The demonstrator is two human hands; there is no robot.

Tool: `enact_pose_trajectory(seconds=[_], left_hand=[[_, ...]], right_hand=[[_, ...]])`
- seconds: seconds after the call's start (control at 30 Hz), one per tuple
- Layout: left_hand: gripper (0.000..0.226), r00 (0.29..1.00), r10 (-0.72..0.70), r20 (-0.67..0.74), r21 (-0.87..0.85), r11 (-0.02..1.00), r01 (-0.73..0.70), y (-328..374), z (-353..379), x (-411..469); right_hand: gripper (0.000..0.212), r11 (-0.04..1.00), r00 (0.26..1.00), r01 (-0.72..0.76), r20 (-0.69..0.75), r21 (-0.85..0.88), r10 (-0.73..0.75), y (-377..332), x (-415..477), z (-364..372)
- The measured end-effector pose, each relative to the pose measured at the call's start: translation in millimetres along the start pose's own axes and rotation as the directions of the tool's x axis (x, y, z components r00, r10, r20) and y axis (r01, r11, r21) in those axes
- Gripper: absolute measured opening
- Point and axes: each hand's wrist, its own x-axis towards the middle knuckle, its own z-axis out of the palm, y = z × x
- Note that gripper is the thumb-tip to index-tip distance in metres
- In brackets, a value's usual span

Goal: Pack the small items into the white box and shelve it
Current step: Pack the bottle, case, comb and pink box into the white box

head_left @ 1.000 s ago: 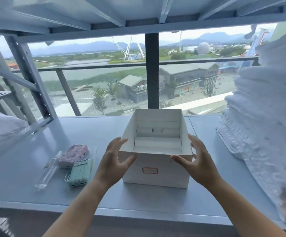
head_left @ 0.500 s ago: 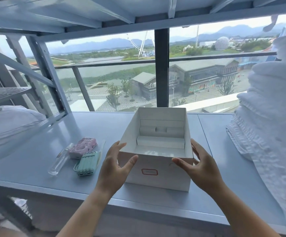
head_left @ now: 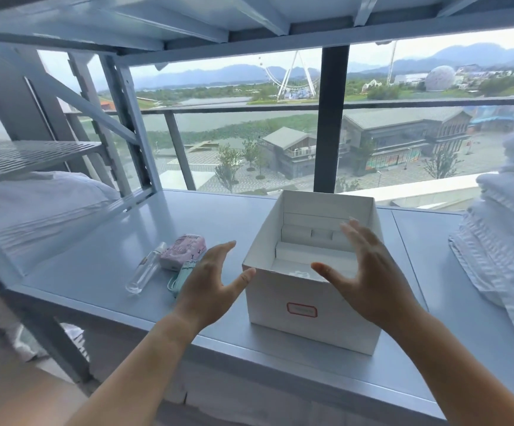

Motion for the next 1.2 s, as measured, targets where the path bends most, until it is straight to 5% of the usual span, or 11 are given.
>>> enact_pose_trajectory(seconds=[0.17,0.43,0.9,1.2], left_hand=[[0.069,1.0,0.004,0.018,0.069,0.998,-0.005,-39.5,-32.1,10.5],[0.052,0.998,-0.044,0.037,0.064,0.997,0.042,-123.9,-83.7,44.1],[0.056,0.96,-0.015,0.281,0.075,0.997,-0.006,-260.7,-80.9,89.5],[0.053,0.959,-0.038,0.279,-0.044,0.998,0.052,-283.8,-74.4,91.0]], right_hand=[[0.072,0.992,0.994,0.091,0.06,0.084,-0.096,-47.8,20.9,30.4],[0.064,0.976,0.985,0.149,0.062,0.161,-0.161,-130.7,59.4,109.0],[0.064,0.97,0.931,-0.241,0.276,-0.026,0.238,-142.4,70.4,276.9],[0.068,0.913,0.898,-0.391,0.168,-0.118,0.407,-150.7,65.5,309.6]])
